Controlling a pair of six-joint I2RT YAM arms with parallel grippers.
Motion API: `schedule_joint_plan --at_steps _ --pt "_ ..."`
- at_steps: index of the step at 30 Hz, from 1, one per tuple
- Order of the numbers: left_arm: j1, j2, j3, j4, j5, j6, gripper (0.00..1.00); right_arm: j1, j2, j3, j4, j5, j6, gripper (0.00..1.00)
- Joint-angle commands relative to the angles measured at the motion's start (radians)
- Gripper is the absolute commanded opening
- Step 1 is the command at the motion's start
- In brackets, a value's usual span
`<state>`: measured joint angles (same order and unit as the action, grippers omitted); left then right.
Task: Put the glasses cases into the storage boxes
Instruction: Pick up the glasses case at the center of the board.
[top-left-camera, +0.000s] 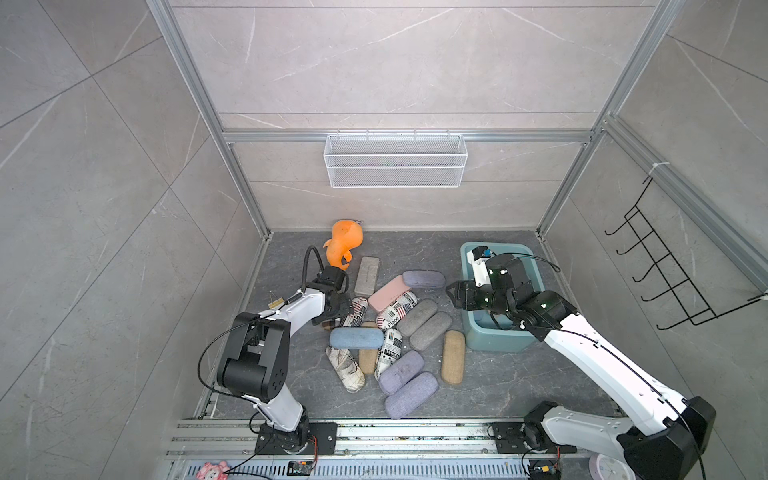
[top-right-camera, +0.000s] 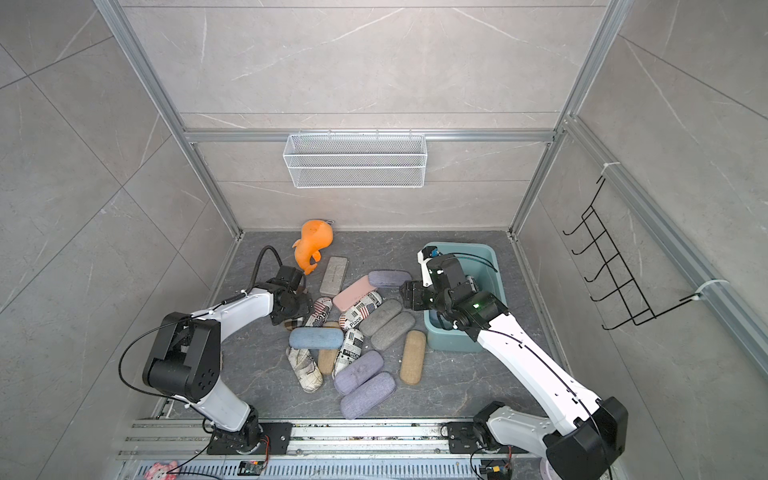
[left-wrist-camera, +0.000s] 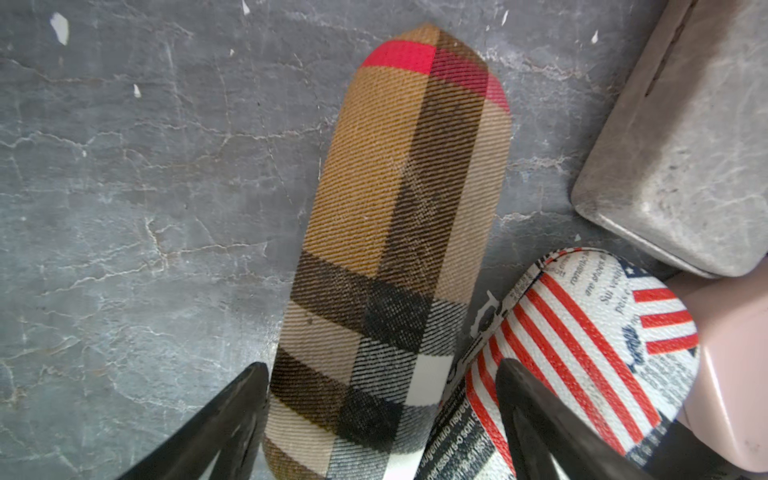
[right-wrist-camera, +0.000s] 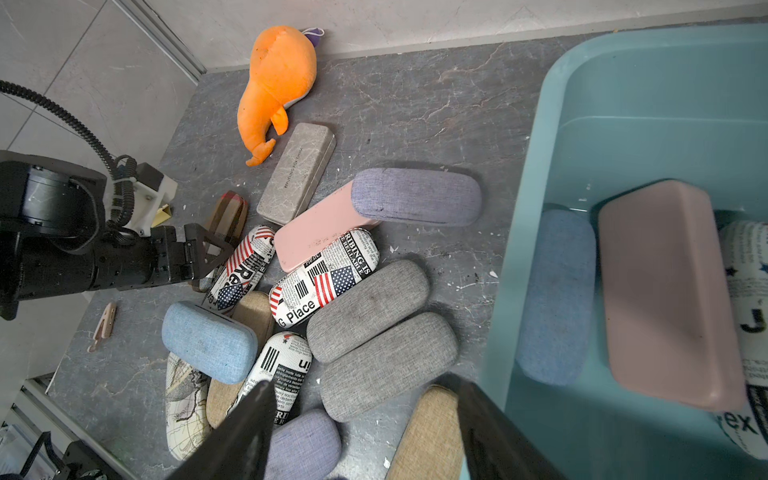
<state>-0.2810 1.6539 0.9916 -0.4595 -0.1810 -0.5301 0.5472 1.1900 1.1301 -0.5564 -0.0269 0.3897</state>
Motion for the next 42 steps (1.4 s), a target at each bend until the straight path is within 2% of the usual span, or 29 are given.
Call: schedule_joint_plan --at_steps 1,8,14,20,24,29,34,38,42 --pt "0.005 0.003 -0.016 -0.011 -0.003 0.013 0.88 0.014 0.016 0.023 0.017 0.003 0.016 0.72" --pt "0.025 0.005 -0.019 0.001 0.015 0.02 0.9 0.031 0.022 0.034 0.015 0.018 0.021 0.71" --pt "0.042 0.043 -0.022 0.013 0.04 0.022 0.87 0.048 0.026 0.037 0.01 0.033 0.025 0.7" --pt "0.048 0.078 -0.016 0.015 0.047 0.023 0.76 0.066 0.029 0.045 0.004 0.047 0.029 0.67" --pt "0.048 0.039 -0.043 0.036 0.04 0.022 0.66 0.075 0.036 0.054 -0.001 0.054 0.025 0.65" --pt "0.039 -0.092 -0.07 0.04 0.041 0.021 0.61 0.089 0.05 0.063 0.011 0.042 0.031 0.65" --pt "0.034 -0.339 -0.143 0.108 0.047 0.004 0.6 0.115 0.067 0.085 0.034 0.036 0.035 0.64" --pt "0.004 -0.488 -0.206 0.225 0.165 0.011 0.59 0.143 0.088 0.11 0.041 0.026 0.034 0.64" --pt "-0.081 -0.637 -0.342 0.454 0.301 0.013 0.59 0.166 0.104 0.126 0.09 -0.019 0.068 0.64"
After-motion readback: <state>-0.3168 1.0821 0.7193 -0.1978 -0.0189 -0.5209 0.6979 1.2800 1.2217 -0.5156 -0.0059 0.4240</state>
